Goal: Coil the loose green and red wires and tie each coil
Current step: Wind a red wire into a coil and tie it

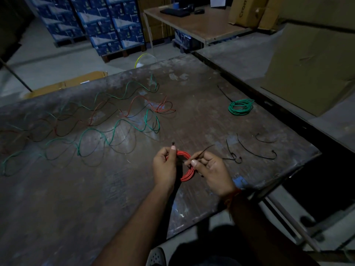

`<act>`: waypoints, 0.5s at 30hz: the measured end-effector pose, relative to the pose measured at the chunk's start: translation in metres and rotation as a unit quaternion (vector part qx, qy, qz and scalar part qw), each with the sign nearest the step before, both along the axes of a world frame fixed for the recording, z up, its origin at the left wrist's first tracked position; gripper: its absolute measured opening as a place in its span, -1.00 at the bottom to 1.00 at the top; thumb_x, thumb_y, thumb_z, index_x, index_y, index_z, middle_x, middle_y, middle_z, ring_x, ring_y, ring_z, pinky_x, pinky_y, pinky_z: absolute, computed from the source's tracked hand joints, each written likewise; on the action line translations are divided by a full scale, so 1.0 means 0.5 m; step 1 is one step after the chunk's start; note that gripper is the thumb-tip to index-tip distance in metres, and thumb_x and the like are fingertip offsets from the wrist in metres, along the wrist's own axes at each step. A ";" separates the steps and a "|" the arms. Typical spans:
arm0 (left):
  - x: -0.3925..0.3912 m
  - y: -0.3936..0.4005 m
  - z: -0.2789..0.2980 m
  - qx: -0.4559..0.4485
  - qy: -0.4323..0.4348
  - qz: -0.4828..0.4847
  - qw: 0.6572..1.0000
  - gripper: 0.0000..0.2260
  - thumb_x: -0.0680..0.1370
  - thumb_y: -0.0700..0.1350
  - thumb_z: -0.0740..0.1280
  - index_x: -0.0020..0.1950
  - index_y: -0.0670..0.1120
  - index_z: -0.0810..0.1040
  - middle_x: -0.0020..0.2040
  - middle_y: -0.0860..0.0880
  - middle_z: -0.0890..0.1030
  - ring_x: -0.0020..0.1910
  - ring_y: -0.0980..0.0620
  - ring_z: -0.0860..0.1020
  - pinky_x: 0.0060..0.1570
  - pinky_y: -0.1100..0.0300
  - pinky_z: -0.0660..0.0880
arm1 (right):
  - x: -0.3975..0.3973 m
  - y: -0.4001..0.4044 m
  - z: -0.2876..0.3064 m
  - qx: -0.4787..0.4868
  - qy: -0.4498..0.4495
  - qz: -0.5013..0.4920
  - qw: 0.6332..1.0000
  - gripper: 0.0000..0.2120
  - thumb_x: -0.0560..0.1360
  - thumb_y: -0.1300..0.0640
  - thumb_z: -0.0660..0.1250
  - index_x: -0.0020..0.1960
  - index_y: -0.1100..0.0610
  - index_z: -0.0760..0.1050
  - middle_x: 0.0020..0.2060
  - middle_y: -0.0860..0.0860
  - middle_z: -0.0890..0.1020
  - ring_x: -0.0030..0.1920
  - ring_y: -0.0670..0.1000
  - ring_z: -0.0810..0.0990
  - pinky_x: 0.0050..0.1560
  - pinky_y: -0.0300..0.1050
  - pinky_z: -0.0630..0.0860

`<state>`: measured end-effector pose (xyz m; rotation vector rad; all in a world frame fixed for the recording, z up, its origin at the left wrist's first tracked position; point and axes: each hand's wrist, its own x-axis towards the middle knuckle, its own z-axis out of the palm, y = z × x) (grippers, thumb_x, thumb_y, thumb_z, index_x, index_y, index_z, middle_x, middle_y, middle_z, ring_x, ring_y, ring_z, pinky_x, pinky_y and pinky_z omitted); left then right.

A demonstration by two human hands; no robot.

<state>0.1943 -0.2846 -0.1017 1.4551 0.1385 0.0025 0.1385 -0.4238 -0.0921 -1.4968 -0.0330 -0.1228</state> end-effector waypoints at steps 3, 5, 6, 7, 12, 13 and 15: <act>-0.002 0.001 -0.001 0.017 -0.006 0.003 1.000 -0.72 0.61 0.04 0.32 -0.26 -0.05 0.51 -0.38 -0.16 0.49 -0.37 -0.06 0.40 -0.33 0.04 0.33 | -0.003 0.001 0.001 -0.007 0.009 0.004 1.000 -0.89 0.63 0.34 0.27 0.09 0.32 0.56 -0.14 0.11 0.73 -0.24 -0.22 0.63 -0.12 -0.40 0.47; -0.006 -0.004 0.003 0.007 0.001 0.006 1.000 -0.73 0.63 -0.01 0.31 -0.24 -0.07 0.51 -0.38 -0.16 0.48 -0.40 -0.05 0.40 -0.38 0.11 0.35 | -0.004 0.000 0.002 -0.013 0.010 0.008 1.000 -0.86 0.64 0.31 0.27 0.13 0.28 0.58 -0.16 0.08 0.73 -0.22 -0.21 0.63 -0.10 -0.39 0.48; -0.008 -0.006 0.005 -0.006 0.010 0.007 1.000 -0.74 0.64 -0.04 0.31 -0.22 -0.10 0.51 -0.38 -0.17 0.48 -0.42 -0.04 0.41 -0.41 0.15 0.37 | -0.005 -0.001 0.003 -0.013 0.009 0.013 1.000 -0.84 0.64 0.30 0.27 0.15 0.27 0.59 -0.18 0.07 0.73 -0.20 -0.19 0.64 -0.07 -0.36 0.49; -0.008 -0.007 0.006 -0.015 0.017 0.008 1.000 -0.75 0.64 -0.06 0.31 -0.20 -0.13 0.52 -0.37 -0.18 0.48 -0.42 -0.04 0.42 -0.43 0.17 0.39 | -0.006 -0.001 0.004 -0.009 0.009 0.017 1.000 -0.83 0.64 0.31 0.27 0.18 0.27 0.59 -0.20 0.06 0.71 -0.20 -0.17 0.64 -0.06 -0.33 0.50; -0.002 -0.002 -0.007 0.033 -0.012 0.013 0.999 -0.77 0.57 0.04 0.33 -0.17 -0.09 0.59 -0.32 -0.14 0.55 -0.31 -0.06 0.45 -0.25 0.00 0.38 | -0.004 0.000 -0.003 -0.015 0.023 0.012 1.000 -0.75 0.66 0.27 0.25 0.27 0.12 0.60 -0.34 0.02 0.59 -0.27 -0.08 0.56 -0.10 -0.23 0.51; -0.002 -0.002 -0.007 0.030 -0.013 0.015 0.999 -0.79 0.57 0.02 0.33 -0.15 -0.08 0.60 -0.31 -0.12 0.57 -0.30 -0.05 0.46 -0.23 0.01 0.39 | -0.003 -0.001 -0.008 -0.026 0.024 0.009 0.999 -0.74 0.66 0.25 0.26 0.28 0.09 0.61 -0.35 -0.01 0.57 -0.29 -0.11 0.53 -0.13 -0.23 0.48; -0.002 -0.003 -0.006 0.017 -0.012 0.011 1.000 -0.80 0.57 0.02 0.34 -0.11 -0.08 0.62 -0.30 -0.12 0.58 -0.29 -0.07 0.47 -0.22 0.00 0.38 | -0.005 0.000 -0.011 -0.048 0.016 0.004 0.999 -0.73 0.65 0.23 0.28 0.27 0.05 0.64 -0.24 -0.11 0.67 -0.24 -0.19 0.56 -0.11 -0.26 0.48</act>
